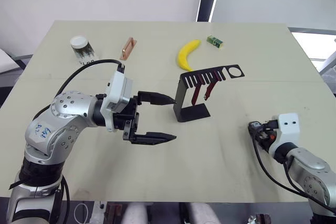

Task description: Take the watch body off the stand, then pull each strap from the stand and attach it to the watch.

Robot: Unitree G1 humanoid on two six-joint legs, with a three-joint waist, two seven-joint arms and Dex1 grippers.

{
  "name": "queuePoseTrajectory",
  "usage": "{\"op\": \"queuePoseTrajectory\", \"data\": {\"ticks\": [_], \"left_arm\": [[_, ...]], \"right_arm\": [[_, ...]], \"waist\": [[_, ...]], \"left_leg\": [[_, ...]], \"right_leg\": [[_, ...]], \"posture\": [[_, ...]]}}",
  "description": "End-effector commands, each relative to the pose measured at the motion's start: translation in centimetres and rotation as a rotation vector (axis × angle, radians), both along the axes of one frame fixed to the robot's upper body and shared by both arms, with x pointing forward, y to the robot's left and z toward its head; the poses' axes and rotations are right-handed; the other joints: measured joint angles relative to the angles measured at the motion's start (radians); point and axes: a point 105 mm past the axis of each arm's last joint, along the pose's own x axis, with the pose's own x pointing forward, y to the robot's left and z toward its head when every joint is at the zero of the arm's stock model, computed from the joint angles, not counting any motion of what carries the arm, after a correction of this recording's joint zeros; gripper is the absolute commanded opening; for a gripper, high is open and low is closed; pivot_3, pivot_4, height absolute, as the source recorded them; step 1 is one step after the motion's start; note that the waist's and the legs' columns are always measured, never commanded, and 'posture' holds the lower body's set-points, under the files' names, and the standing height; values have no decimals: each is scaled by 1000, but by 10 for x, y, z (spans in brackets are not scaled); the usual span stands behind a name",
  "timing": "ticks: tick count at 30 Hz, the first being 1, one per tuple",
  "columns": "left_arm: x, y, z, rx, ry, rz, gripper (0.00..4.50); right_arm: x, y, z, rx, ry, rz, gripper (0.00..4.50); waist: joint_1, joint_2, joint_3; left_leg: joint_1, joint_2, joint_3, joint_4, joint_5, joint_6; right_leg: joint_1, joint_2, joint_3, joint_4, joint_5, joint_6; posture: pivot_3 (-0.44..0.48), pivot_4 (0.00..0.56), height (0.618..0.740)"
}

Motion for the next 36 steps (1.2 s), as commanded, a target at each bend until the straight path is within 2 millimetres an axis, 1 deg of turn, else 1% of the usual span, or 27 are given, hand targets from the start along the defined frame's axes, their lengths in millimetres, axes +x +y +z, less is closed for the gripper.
{"op": "queuePoseTrajectory", "data": {"ticks": [1, 2, 3, 4, 5, 7, 8, 10, 13, 14, 15, 16, 18, 20, 22, 23, 25, 28, 30, 33, 36], "left_arm": [[-3, -1, 6, -14, -47, -12, 4500], [1, -2, 6, -24, -61, 6, 4500], [4, -3, 7, -34, -73, 20, 4500], [6, -3, 8, -41, -80, 27, 4500], [8, -3, 7, -43, -82, 29, 4500], [8, -2, 6, -40, -81, 30, 4500], [9, -1, 5, -37, -86, 38, 4500], [11, 1, 3, -37, -90, 59, 4500], [12, 4, 1, -42, -78, 84, 4500], [12, 7, -1, -40, -64, 100, 4500], [12, 13, -3, -45, -34, 129, 4500], [12, 21, -7, -49, -3, 164, 4500], [14, 43, -17, -31, 59, 250, 4500], [12, 67, -32, 21, 108, 345, 4500], [11, 92, -41, 36, 162, 445, 4500], [10, 98, -42, 36, 174, 472, 4500], [8, 122, -48, 48, 192, 584, 4500], [-3, 158, -64, 119, 218, 723, 4500], [-9, 181, -69, 148, 232, 805, 4500], [-13, 204, -67, 159, 234, 882, 4500], [-14, 210, -65, 145, 229, 904, 4500]], "right_arm": [[-1, -10, -2, 3, 0, -30, 1611], [-2, -10, -3, 5, 11, -24, 1611], [-2, -10, -4, 5, 19, -15, 2636], [-2, -10, -5, 7, 22, -6, 2918], [-3, -10, -4, 8, 22, 5, 3333], [-6, -13, -1, 17, 9, 23, 4300], [-8, -15, 2, 36, -1, 26, 4410], [-12, -19, 10, 51, -20, 43, 4410], [-20, -23, 22, 22, -31, 113, 4410], [-26, -25, 28, 10, -33, 160, 4410], [-33, -31, 36, -15, -35, 210, 4410], [-40, -38, 44, -39, -34, 251, 4410], [-51, -57, 58, -75, -28, 301, 4410], [-61, -71, 67, -90, 2, 358, 4410], [-69, -80, 71, -90, 32, 402, 4410], [-71, -83, 72, -89, 37, 411, 4410], [-74, -97, 77, -92, 37, 390, 4410], [-80, -115, 78, -128, 64, 374, 4410], [-81, -125, 80, -156, 72, 360, 4410], [-77, -135, 85, -172, 54, 334, 4410], [-70, -136, 84, -172, 42, 345, 4410]], "waist": [[0, 0, 0], [0, 0, 0], [0, 0, 0], [1, 0, 0], [1, 0, 0], [1, 0, 0], [1, 0, 0], [0, 0, 0], [1, 0, 0], [1, 0, 0], [1, 0, 0], [1, 0, 0], [-2, 1, 0], [-5, 1, 0], [-5, 0, 0], [-4, 0, 0], [-2, 0, 0], [-2, 0, 0], [-1, 0, 0], [-1, 0, 0], [-2, 0, 0]], "left_leg": [[0, 0, 0, 0, 0, 0], [0, 0, 0, 0, 0, 0], [0, 0, 0, 1, 0, 0], [1, 0, 0, 1, 0, 0], [1, 0, 0, 1, 0, 0], [1, 0, 1, 1, 0, 0], [1, 0, 1, 1, 0, 0], [1, 0, 1, 0, 0, 0], [2, 0, 2, 0, 0, 0], [2, 0, 2, 0, 0, 0], [2, 0, 2, 1, 0, 0], [2, 0, 2, 0, 0, 0], [3, 0, 3, 0, 0, 0], [4, 1, 4, -1, 0, 0], [5, 1, 4, -1, 0, 1], [5, 1, 4, -2, -1, 1], [6, 1, 3, -2, -1, 2], [5, 0, 4, -1, -2, 3], [5, 0, 4, -2, -2, 4], [5, 0, 4, -2, -3, 4], [6, 0, 4, -2, -4, 6]], "right_leg": [[0, 0, 0, 0, 0, 0], [0, 0, 0, 0, 0, 0], [0, 0, 0, 0, 0, 0], [1, 0, 0, 1, 0, 0], [1, 0, 0, 1, 0, 0], [1, 0, 0, 2, 0, 0], [1, 0, 0, 2, 0, 0], [1, 0, 0, 2, 0, 0], [0, 0, 1, 2, 0, 0], [1, 0, 1, 2, 0, 0], [1, 0, 1, 2, 0, 0], [1, 0, 2, 2, 0, 0], [1, 1, 2, 2, 0, 0], [1, 2, 3, 0, 0, 0], [2, 1, 3, 0, 0, 0], [3, 1, 3, -1, 0, 0], [4, 1, 2, -3, 0, 0], [4, -1, 3, -4, 0, 0], [4, -1, 2, -5, 0, 0], [4, -1, 2, -6, 0, 0], [5, -1, 2, -6, 0, 0]], "posture": [[0, 150, 740], [0, 150, 740], [0, 150, 740], [0, 150, 740], [0, 150, 740], [0, 150, 740], [0, 150, 740], [0, 150, 740], [0, 150, 740], [0, 150, 740], [0, 150, 740], [0, 150, 740], [0, 150, 740], [0, 150, 740], [0, 150, 740], [0, 150, 740], [0, 150, 740], [0, 150, 740], [0, 150, 740], [0, 150, 740], [0, 150, 740]]}}
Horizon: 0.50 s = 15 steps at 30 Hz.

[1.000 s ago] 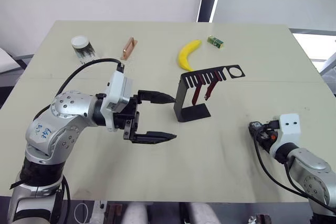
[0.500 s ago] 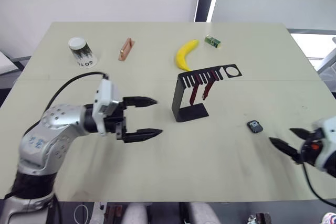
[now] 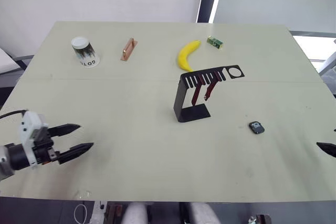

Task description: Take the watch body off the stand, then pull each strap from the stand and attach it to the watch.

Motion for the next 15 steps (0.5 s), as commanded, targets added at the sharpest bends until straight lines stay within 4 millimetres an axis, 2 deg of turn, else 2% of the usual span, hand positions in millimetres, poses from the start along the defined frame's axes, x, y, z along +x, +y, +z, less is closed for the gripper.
{"op": "queuePoseTrajectory", "data": {"ticks": [1, 4, 5, 6, 7, 9, 12, 15], "left_arm": [[-2, 9, 14, 26, -63, 20, 4500], [-3, -8, -8, 76, -55, -25, 4500], [-3, -24, -10, 56, -67, -63, 4500], [-3, -36, -10, 38, -77, -88, 4500], [1, -58, -5, -5, -113, -122, 4500], [4, -82, 3, -49, -159, -161, 4500], [9, -121, 9, -92, -196, -249, 4500], [20, -156, 9, -123, -208, -278, 4500]], "right_arm": [[10, -1, 10, -25, -47, 26, 4410], [22, 10, 9, 49, -95, 27, 4410], [24, 19, 7, 69, -100, 51, 4410], [24, 25, 6, 80, -101, 69, 4410], [26, 38, 5, 92, -107, 105, 4410], [28, 56, 8, 94, -129, 149, 4410], [36, 86, 21, 93, -178, 234, 4410], [35, 127, 32, 138, -179, 377, 4410]], "waist": [[-1, 0, 0], [-3, 1, 0], [-3, 1, 0], [-2, 1, 0], [-2, 1, 0], [5, 1, 0], [4, 4, -2], [3, 5, -3]], "left_leg": [[0, 0, 0, 0, 0, 1], [0, 0, 0, -1, 0, -1], [0, 0, 0, -1, 0, -1], [0, 0, 0, -1, 0, -2], [0, 0, 0, -1, 0, -2], [-1, 1, 0, 1, 0, -2], [-2, 0, 0, 2, 1, -2], [-1, 0, 0, 2, 1, -3]], "right_leg": [[0, 0, 0, 0, 0, 0], [0, 0, 0, 0, 0, 0], [0, 0, 0, 0, 0, 0], [0, 0, 0, 0, 0, 0], [0, 0, 0, 0, 0, 0], [0, 0, 0, 1, 0, 1], [0, 0, 0, 3, 1, 1], [0, 1, 0, 3, 1, 1]], "posture": [[0, 150, 740], [0, 150, 740], [0, 150, 740], [0, 150, 740], [0, 150, 740], [0, 150, 740], [0, 150, 740], [0, 150, 740]]}}
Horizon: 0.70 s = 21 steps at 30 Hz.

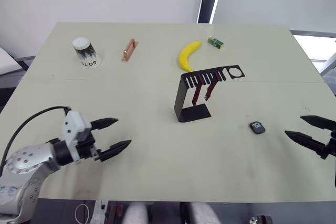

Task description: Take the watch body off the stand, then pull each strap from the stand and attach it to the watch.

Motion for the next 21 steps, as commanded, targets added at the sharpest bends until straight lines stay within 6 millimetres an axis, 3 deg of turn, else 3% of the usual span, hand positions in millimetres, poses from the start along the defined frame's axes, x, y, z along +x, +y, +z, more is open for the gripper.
{"op": "queuePoseTrajectory", "data": {"ticks": [1, 6, 11, 21], "left_arm": [[9, -38, -1, -14, -15, -28, 4500], [25, -67, -1, -74, -15, -22, 4500], [46, -91, -1, -92, -25, -7, 4500], [79, -106, -1, -90, -90, 169, 4500]], "right_arm": [[-7, 48, 16, 37, -19, 173, 4410], [-17, 91, 14, 76, 15, 310, 4410], [-17, 120, 14, 105, -1, 366, 4410], [-15, 139, 12, 137, -12, 392, 4410]], "waist": [[0, 0, 0], [2, -1, 0], [2, -1, 0], [3, -2, 1]], "left_leg": [[0, 0, 0, 0, 0, 0], [-1, 1, -1, 1, 0, -1], [-2, 0, -1, 5, 0, 0], [-3, 1, -1, 8, 0, 0]], "right_leg": [[0, 0, 0, 0, 0, 0], [-1, 1, 0, 2, 0, 0], [-1, 1, 0, 3, 0, 0], [-2, 1, 0, 6, 0, 0]], "posture": [[0, 150, 740], [0, 150, 740], [0, 150, 740], [0, 150, 740]]}}
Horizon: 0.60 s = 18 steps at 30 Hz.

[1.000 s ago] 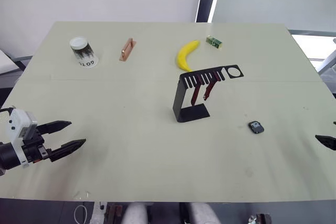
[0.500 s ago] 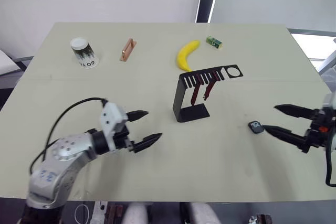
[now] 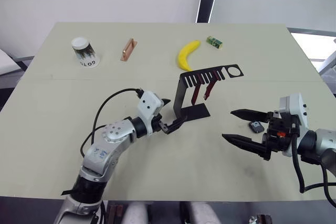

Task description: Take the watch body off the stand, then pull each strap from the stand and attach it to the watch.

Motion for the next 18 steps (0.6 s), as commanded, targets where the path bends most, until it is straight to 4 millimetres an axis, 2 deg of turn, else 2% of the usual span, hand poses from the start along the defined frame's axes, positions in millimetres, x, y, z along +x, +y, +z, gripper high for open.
{"op": "queuePoseTrajectory", "data": {"ticks": [1, 7, 10, 12, 18], "left_arm": [[6, -1, 12, -8, -62, 54, 4500], [14, 4, 16, -6, -100, 101, 4500], [10, -2, 17, -14, -104, 73, 3692], [9, -4, 16, -6, -104, 67, 2791], [16, -7, 15, 0, -110, 92, 2791]], "right_arm": [[-1, 5, 8, 7, -52, 6, 4410], [1, 7, 5, 14, -51, 2, 4410], [0, 10, 4, 15, -47, 11, 4500], [-1, 12, 5, 16, -48, 16, 4500], [0, 12, 7, 20, -53, 10, 4500]], "waist": [[0, 0, 0], [1, 0, 0], [1, 0, 0], [1, 0, 0], [1, 0, 0]], "left_leg": [[0, 0, 0, 0, 0, 0], [0, 0, 0, 0, 0, 0], [0, 0, 0, 1, 0, 0], [0, 0, 0, 1, 0, 0], [0, 0, 0, 1, 0, 0]], "right_leg": [[0, 0, 0, 0, 0, 0], [0, 0, 0, 1, 0, 0], [0, 0, 0, 1, 0, 0], [0, 0, 0, 1, 0, 0], [0, 0, 0, 1, 0, 0]], "posture": [[0, 150, 740], [0, 150, 740], [0, 150, 740], [0, 150, 740], [0, 150, 740]]}}
